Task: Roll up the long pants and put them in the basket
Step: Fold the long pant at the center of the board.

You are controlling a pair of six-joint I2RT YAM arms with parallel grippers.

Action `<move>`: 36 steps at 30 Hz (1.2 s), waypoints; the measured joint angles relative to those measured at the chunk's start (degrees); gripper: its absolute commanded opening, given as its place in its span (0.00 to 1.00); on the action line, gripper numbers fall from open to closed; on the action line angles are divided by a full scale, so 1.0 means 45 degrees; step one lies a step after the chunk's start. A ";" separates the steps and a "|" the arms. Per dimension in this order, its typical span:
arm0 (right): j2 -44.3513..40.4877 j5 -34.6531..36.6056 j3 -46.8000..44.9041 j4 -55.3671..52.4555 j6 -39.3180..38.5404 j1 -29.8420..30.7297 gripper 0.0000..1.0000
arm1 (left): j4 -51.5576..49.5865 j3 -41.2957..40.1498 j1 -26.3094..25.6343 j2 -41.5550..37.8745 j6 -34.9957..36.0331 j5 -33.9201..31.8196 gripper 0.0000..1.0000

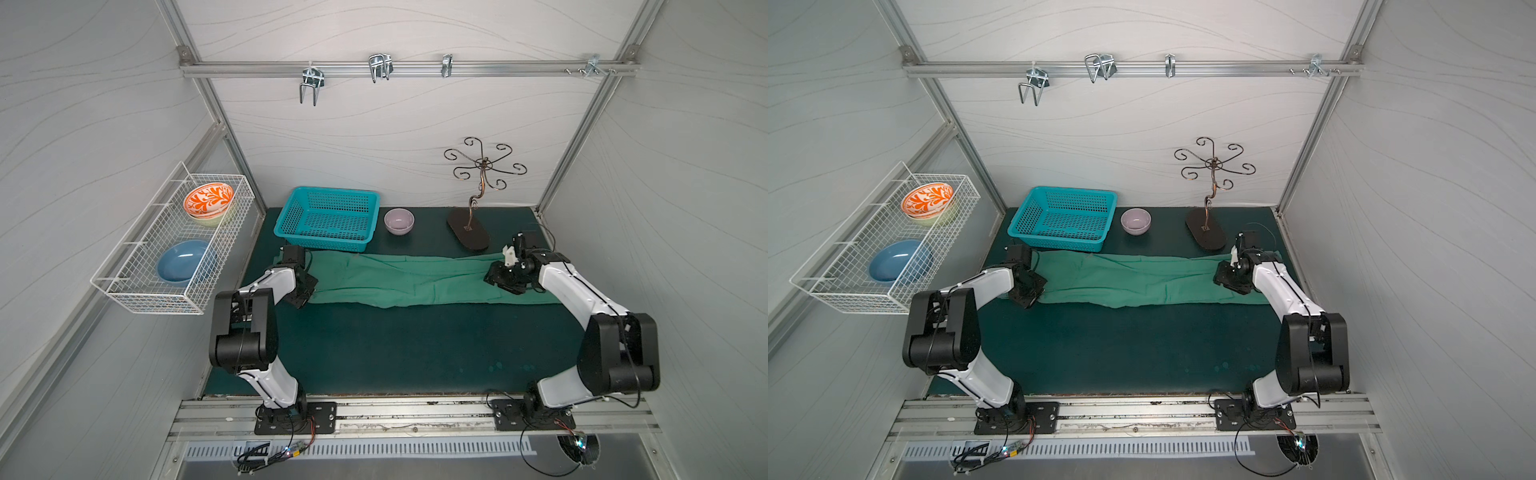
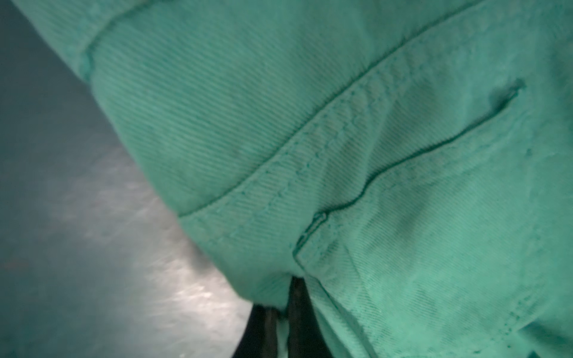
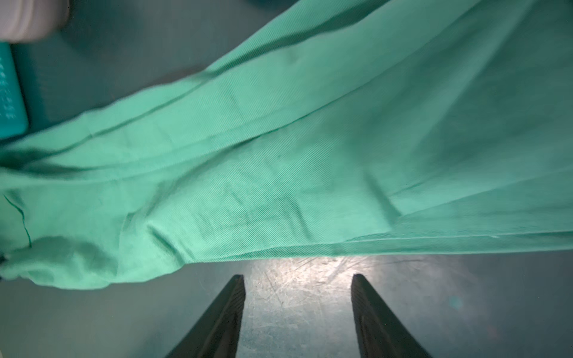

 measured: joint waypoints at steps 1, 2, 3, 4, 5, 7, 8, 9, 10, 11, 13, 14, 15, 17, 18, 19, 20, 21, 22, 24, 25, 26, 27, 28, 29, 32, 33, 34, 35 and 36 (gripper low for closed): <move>-0.0136 -0.0034 -0.0034 0.0010 0.0010 -0.0185 0.58 | -0.0121 -0.0248 0.0097 -0.0267 0.0136 -0.0039 0.00; -0.0291 -0.0073 -0.0087 0.0000 0.0019 -0.0413 0.57 | -0.0330 -0.0617 0.0243 -0.0695 0.0374 -0.0121 0.00; -0.0481 -0.0121 -0.0165 -0.0005 0.0039 -0.0675 0.57 | -0.0554 -0.0952 0.0374 -0.1112 0.0554 -0.0214 0.00; -0.0622 -0.0155 -0.0238 0.0000 0.0049 -0.0869 0.57 | -0.0748 -0.1229 0.0457 -0.1447 0.0704 -0.0316 0.00; -0.0797 -0.0189 -0.0321 -0.0010 0.0073 -0.1088 0.57 | -0.1010 -0.1559 0.0534 -0.1880 0.0874 -0.0466 0.00; -0.1078 -0.0243 -0.0442 -0.0034 0.0175 -0.1506 0.57 | -0.1457 -0.2118 0.0631 -0.2599 0.1127 -0.0767 0.00; -0.1205 -0.0243 -0.0486 -0.0058 0.0248 -0.1705 0.57 | -0.1700 -0.2370 0.0656 -0.2914 0.1229 -0.0918 0.00; -0.1316 -0.0238 -0.0525 -0.0097 0.0321 -0.1919 0.58 | -0.1953 -0.2569 0.0656 -0.3177 0.1302 -0.1059 0.00; -0.1413 -0.0233 -0.0554 -0.0141 0.0389 -0.2113 0.59 | -0.2147 -0.2681 0.0656 -0.3337 0.1350 -0.1171 0.00; -0.1506 -0.0204 -0.0578 -0.0189 0.0491 -0.2317 0.61 | -0.2399 -0.2769 0.0656 -0.3502 0.1394 -0.1321 0.00; -0.1715 -0.0078 -0.0680 -0.0296 0.0704 -0.2803 0.65 | -0.2788 -0.2788 0.0651 -0.3711 0.1467 -0.1545 0.00; -0.1812 0.0024 -0.0724 -0.0379 0.0801 -0.3075 0.67 | -0.2919 -0.2769 0.0651 -0.3784 0.1501 -0.1622 0.00; -0.1860 0.0121 -0.0743 -0.0476 0.0908 -0.3351 0.68 | -0.3036 -0.2730 0.0651 -0.3823 0.1559 -0.1681 0.00; -0.1870 0.0287 -0.0743 -0.0612 0.1044 -0.3857 0.68 | -0.3230 -0.2560 0.0651 -0.3832 0.1705 -0.1710 0.17; -0.1860 0.0330 -0.0743 -0.0641 0.1093 -0.4109 0.68 | -0.3288 -0.2443 0.0631 -0.3837 0.1797 -0.1705 0.24; -0.1851 0.0335 -0.0738 -0.0656 0.1141 -0.4313 0.67 | -0.3376 -0.2317 0.0544 -0.3852 0.1889 -0.1700 0.31; -0.1817 0.0330 -0.0729 -0.0656 0.1185 -0.4473 0.66 | -0.3415 -0.2225 0.0476 -0.3886 0.1885 -0.1690 0.34; -0.1724 0.0316 -0.0699 -0.0646 0.1253 -0.4653 0.65 | -0.3517 -0.2103 0.0325 -0.3968 0.2011 -0.1681 0.38; -0.1588 0.0282 -0.0661 -0.0612 0.1297 -0.4809 0.62 | -0.3560 -0.2016 0.0092 -0.4075 0.2050 -0.1642 0.40; -0.1200 0.0170 -0.0578 -0.0481 0.1462 -0.5051 0.59 | -0.3633 -0.1870 -0.0452 -0.4299 0.2040 -0.1593 0.42; -0.0947 0.0087 -0.0529 -0.0379 0.1520 -0.5139 0.57 | -0.3653 -0.1821 -0.0826 -0.4473 0.2035 -0.1535 0.42; -0.0704 0.0024 -0.0500 -0.0253 0.1598 -0.5197 0.57 | -0.3662 -0.1787 -0.1093 -0.4600 0.2016 -0.1481 0.43; -0.0403 -0.0039 -0.0437 -0.0180 0.1651 -0.5260 0.55 | -0.3701 -0.1749 -0.1399 -0.4750 0.1982 -0.1438 0.43; -0.0097 -0.0087 -0.0340 -0.0107 0.1700 -0.5319 0.54 | -0.3745 -0.1724 -0.1671 -0.4906 0.1919 -0.1394 0.43; 0.0185 -0.0131 -0.0228 -0.0063 0.1739 -0.5377 0.52 | -0.3769 -0.1719 -0.1865 -0.5032 0.1870 -0.1336 0.43; 0.1064 -0.0253 0.0262 0.0160 0.1749 -0.5484 0.48 | -0.3759 -0.1719 -0.2157 -0.5343 0.1637 -0.1078 0.42; 0.1365 -0.0267 0.0476 0.0209 0.1710 -0.5513 0.47 | -0.3716 -0.1719 -0.2166 -0.5401 0.1559 -0.0981 0.41; 0.1671 -0.0311 0.0709 0.0257 0.1661 -0.5537 0.44 | -0.3638 -0.1724 -0.2181 -0.5416 0.1467 -0.0884 0.41; 0.1933 -0.0355 0.0908 0.0311 0.1617 -0.5537 0.41 | -0.3551 -0.1724 -0.2186 -0.5411 0.1409 -0.0758 0.40; 0.2220 -0.0427 0.1117 0.0369 0.1564 -0.5542 0.38 | -0.3419 -0.1729 -0.2191 -0.5387 0.1336 -0.0636 0.40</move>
